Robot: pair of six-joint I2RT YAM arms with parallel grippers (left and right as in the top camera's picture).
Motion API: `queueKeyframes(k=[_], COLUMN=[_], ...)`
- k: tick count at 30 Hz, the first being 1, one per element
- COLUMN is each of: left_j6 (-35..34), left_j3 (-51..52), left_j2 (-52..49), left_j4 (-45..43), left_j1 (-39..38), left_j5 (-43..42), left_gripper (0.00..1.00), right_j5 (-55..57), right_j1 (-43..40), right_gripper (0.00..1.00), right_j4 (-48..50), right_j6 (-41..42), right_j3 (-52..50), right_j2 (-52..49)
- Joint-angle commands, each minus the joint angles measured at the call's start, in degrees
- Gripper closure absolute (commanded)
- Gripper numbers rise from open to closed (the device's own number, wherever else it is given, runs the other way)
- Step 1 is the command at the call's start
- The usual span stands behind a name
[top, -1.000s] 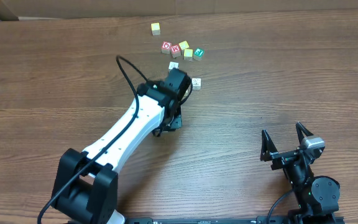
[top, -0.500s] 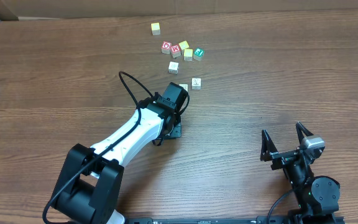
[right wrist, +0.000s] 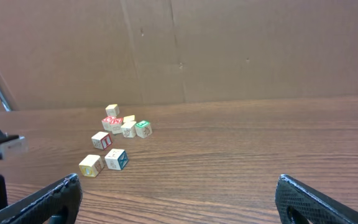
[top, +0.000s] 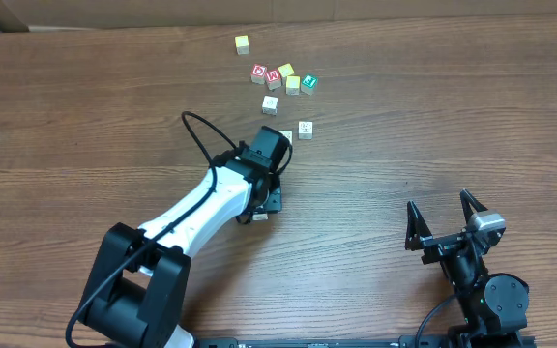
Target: Flip 4 blocks
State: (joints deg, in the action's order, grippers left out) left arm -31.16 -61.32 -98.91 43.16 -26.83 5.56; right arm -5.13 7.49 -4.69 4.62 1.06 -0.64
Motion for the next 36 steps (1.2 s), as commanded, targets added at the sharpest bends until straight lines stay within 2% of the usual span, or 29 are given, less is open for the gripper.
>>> queueKeyframes(k=[1, 4, 7, 12, 17, 21, 25, 31, 36], left_j6=[1.44, 2.08, 3.45, 4.33, 4.52, 8.09, 11.72, 18.53, 19.41], left_j3=[-7.93, -14.67, -17.94, -16.76, -16.37, -17.33, -26.62, -48.65, -51.82], left_j2=[0.17, 0.15, 0.15, -1.03, -7.06, -12.5, -18.03, -29.42, -36.04], left_j4=[2.51, 3.52, 0.13, -8.39, -15.06, -21.62, -17.86, -4.24, -4.87], left_j1=[3.04, 4.5, 4.7, 3.78, 3.41, 4.5, 6.8, 8.87, 8.81], left_j5=[0.35, 0.35, 0.13, 0.35, 1.16, -0.15, -3.15, -3.93, -3.69], left_gripper=[0.46, 0.34, 0.24, 0.31, 0.32, 0.32, 0.28, 0.25, 0.33], right_j5=[0.09, 0.09, 0.09, 0.09, 0.09, 0.07, 0.09, 0.07, 0.09], right_j1=[-0.26, -0.26, -0.26, -0.26, -0.26, -0.26, -0.26, -0.26, -0.26], right_gripper=[0.0, 0.0, 0.0, 0.0, 0.0, 0.0, 0.0, 0.0, 0.0], right_j4=[0.28, 0.28, 0.28, 0.28, 0.28, 0.28, 0.28, 0.28, 0.28], right_j6=[-0.17, -0.17, -0.17, -0.17, -0.17, -0.17, -0.17, -0.17, -0.17], right_j3=[-0.59, -0.59, -0.59, -0.59, -0.59, -0.59, -0.59, -0.59, -0.59], right_j2=[0.24, 0.24, 0.24, 0.24, 0.24, 0.24, 0.24, 0.24, 0.24])
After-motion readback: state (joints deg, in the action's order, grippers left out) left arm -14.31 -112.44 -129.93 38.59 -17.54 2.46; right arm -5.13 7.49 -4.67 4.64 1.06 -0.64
